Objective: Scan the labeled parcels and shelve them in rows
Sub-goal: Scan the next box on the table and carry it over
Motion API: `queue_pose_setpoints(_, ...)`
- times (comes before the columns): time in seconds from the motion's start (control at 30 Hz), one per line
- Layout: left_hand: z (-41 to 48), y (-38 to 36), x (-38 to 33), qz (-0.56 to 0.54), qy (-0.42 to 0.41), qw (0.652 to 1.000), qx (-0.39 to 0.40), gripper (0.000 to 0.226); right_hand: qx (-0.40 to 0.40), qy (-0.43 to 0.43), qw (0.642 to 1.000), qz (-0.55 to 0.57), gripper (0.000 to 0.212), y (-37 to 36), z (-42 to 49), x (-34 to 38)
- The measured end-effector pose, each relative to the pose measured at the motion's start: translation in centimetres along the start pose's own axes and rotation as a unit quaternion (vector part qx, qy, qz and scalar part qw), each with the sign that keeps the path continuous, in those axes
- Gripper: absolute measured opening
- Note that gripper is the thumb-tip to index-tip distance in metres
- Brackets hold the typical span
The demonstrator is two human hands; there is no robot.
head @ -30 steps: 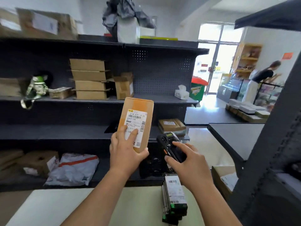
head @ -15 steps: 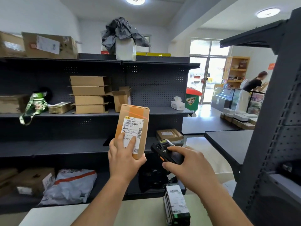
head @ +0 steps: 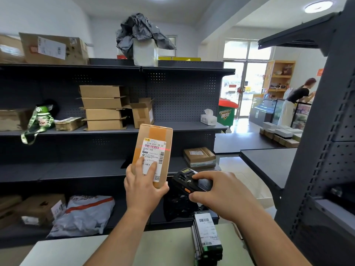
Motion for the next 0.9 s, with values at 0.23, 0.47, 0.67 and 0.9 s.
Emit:
queue_pose_setpoints(0.23,-0.3,0.0,-0.7,0.011,-0.001,1.0,-0.007,0.071,0.004,0.009,1.0,0.02,0.055,0.3,0.1,-0.6)
queue_pose_setpoints(0.47,-1.4,0.0,-1.3,0.03,-0.001,1.0,-0.008,0.07,0.012,0.001,0.999,0.041,0.056,0.3,0.1,-2.1)
queue_pose_setpoints(0.67,-2.2,-0.1,-1.8,0.045,-0.003,0.999,-0.014,0.07,0.026,0.006,0.998,0.057,0.054,0.5,-0.2,-3.1)
queue_pose_setpoints(0.9,-2.7,-0.1,-2.2,0.054,-0.003,0.998,-0.014,0.071,0.038,0.012,0.997,0.06,0.056,0.4,-0.2,-3.8)
Point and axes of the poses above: each hand's wrist, its own z-axis towards the middle knuckle, its own y-axis out of the back of the hand, x = y × z, the point moved 3 cm from there along z, towards the middle knuckle, and after that the axes turned 8 degrees about -x, right-handed, at the moved point
